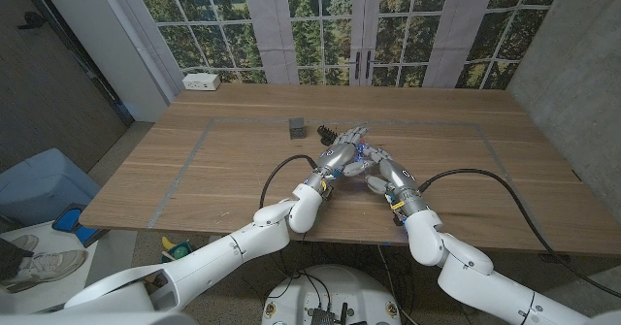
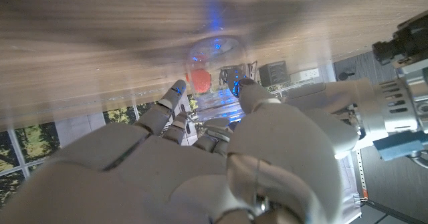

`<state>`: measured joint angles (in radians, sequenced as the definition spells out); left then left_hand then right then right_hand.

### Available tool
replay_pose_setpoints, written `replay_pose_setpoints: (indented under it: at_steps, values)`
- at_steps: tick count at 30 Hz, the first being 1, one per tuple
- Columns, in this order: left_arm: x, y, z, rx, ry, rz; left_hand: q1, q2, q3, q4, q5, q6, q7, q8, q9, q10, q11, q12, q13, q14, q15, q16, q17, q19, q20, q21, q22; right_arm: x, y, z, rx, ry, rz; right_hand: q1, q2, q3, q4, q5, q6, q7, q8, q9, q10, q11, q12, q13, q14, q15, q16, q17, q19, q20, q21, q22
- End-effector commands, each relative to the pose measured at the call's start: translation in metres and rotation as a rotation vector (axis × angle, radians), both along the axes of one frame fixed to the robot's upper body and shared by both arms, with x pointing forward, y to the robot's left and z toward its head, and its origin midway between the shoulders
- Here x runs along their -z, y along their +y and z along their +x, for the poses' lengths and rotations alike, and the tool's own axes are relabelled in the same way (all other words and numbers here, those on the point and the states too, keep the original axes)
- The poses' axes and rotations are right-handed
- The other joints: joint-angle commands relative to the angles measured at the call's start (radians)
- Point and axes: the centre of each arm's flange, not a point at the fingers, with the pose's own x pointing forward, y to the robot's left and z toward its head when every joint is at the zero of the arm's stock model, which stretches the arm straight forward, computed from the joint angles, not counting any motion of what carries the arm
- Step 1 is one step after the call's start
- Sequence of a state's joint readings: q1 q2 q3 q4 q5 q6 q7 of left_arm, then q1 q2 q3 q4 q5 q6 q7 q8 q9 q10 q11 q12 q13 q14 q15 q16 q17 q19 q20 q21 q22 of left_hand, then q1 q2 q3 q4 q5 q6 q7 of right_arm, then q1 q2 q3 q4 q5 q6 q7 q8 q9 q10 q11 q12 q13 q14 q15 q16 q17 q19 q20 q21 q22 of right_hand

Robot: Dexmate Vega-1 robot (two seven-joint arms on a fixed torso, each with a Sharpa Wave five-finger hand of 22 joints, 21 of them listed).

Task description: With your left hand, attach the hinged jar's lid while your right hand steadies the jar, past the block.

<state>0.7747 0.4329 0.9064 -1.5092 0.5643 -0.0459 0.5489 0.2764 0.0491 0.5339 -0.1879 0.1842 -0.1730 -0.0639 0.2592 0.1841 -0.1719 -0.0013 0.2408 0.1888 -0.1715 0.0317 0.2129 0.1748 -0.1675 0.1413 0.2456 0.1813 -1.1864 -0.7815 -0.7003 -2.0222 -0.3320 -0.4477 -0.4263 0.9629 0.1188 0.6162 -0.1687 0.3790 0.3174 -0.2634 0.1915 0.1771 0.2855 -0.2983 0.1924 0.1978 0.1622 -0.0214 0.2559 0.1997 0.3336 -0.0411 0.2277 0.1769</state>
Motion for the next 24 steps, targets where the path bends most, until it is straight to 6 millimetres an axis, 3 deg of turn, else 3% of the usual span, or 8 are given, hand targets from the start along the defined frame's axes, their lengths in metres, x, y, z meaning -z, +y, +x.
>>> replay_pose_setpoints:
  at_steps: [1,7,10,12,14,16,21,24]
  values:
    - [-0.016,0.023,-0.006,-0.002,-0.094,-0.112,-0.017,-0.004,-0.001,0.009,-0.005,-0.18,-0.011,0.006,0.002,-0.06,0.015,0.002,0.003,-0.012,-0.004,0.003,0.003,-0.073,-0.002,0.002,0.004,-0.006,-0.002,-0.004,-0.003,-0.054,-0.014,-0.012,0.001,-0.007,-0.001,0.0,0.13,0.127,-0.002,0.003,0.136,0.144,-0.005,0.0,0.019,-0.138,0.003,0.018,0.01,-0.001,0.0,0.002]
    - [-0.024,0.031,-0.01,0.014,-0.103,-0.136,-0.016,-0.014,-0.005,0.009,-0.006,-0.169,-0.025,0.01,0.002,-0.057,0.018,0.0,0.004,-0.013,-0.005,-0.001,0.004,-0.071,-0.002,0.0,0.004,-0.008,-0.001,-0.005,-0.009,-0.067,-0.017,-0.033,-0.016,-0.035,0.006,-0.008,0.121,0.131,-0.004,0.004,0.12,0.15,-0.007,0.0,0.018,-0.134,0.004,0.02,0.014,0.004,0.0,0.002]
    - [-0.026,0.037,-0.012,0.045,-0.109,-0.156,-0.013,-0.03,-0.012,0.01,-0.007,-0.152,-0.033,0.015,0.001,-0.048,0.012,-0.004,0.004,-0.008,-0.006,-0.007,0.004,-0.039,-0.049,0.008,0.005,-0.01,-0.001,-0.006,-0.015,-0.071,-0.018,-0.052,-0.027,-0.057,0.012,-0.017,0.115,0.138,-0.004,0.005,0.113,0.16,-0.007,0.001,0.017,-0.127,0.005,0.022,0.017,0.012,0.0,0.003]
    - [-0.027,0.039,-0.012,0.056,-0.111,-0.171,-0.004,-0.038,-0.013,0.011,-0.006,-0.109,-0.019,0.029,0.0,-0.022,-0.005,-0.003,0.003,0.011,-0.018,-0.008,0.004,-0.002,-0.084,0.016,0.005,-0.011,-0.001,-0.006,-0.012,-0.076,-0.021,-0.074,-0.036,-0.077,0.019,-0.027,0.103,0.145,-0.006,0.005,0.105,0.173,-0.007,0.002,0.016,-0.118,0.005,0.023,0.019,0.019,-0.001,0.003]
    - [-0.028,0.045,-0.012,0.11,-0.097,-0.22,-0.005,-0.039,-0.014,0.019,-0.007,-0.047,0.007,0.043,-0.003,0.024,-0.017,0.002,0.001,0.045,-0.031,-0.006,0.003,0.043,-0.104,0.023,0.003,-0.013,-0.001,-0.006,-0.011,-0.081,-0.024,-0.094,-0.043,-0.094,0.027,-0.036,0.099,0.148,-0.006,0.005,0.098,0.182,-0.007,0.002,0.015,-0.112,0.005,0.024,0.019,0.024,-0.002,0.003]
    - [-0.029,0.048,-0.012,0.147,-0.086,-0.243,-0.019,-0.033,-0.018,0.028,-0.009,0.019,0.01,0.053,-0.006,0.077,-0.029,0.009,-0.001,0.082,-0.042,-0.003,0.001,0.086,-0.11,0.03,0.002,-0.013,-0.002,-0.006,-0.013,-0.085,-0.023,-0.108,-0.043,-0.105,0.032,-0.042,0.094,0.151,-0.006,0.006,0.091,0.193,-0.008,0.003,0.013,-0.109,0.006,0.026,0.018,0.028,-0.003,0.003]
    - [-0.031,0.054,-0.013,0.202,-0.074,-0.288,-0.058,0.02,-0.01,0.056,-0.009,0.124,0.007,0.062,-0.01,0.148,-0.057,0.009,-0.005,0.127,-0.072,-0.007,0.002,0.137,-0.141,0.034,0.001,-0.015,-0.002,-0.006,-0.012,-0.094,-0.026,-0.118,-0.043,-0.114,0.035,-0.047,0.091,0.153,-0.006,0.006,0.084,0.197,-0.008,0.003,0.01,-0.105,0.005,0.027,0.018,0.031,-0.004,0.003]
    - [-0.031,0.057,-0.013,0.228,-0.061,-0.311,-0.1,0.076,-0.004,0.093,-0.005,0.159,0.008,0.054,-0.012,0.169,-0.071,0.002,-0.007,0.138,-0.078,-0.009,0.007,0.153,-0.145,0.032,0.002,-0.017,-0.002,-0.007,-0.013,-0.101,-0.023,-0.124,-0.043,-0.119,0.037,-0.05,0.089,0.154,-0.006,0.006,0.08,0.199,-0.009,0.003,0.009,-0.104,0.005,0.028,0.018,0.033,-0.005,0.004]
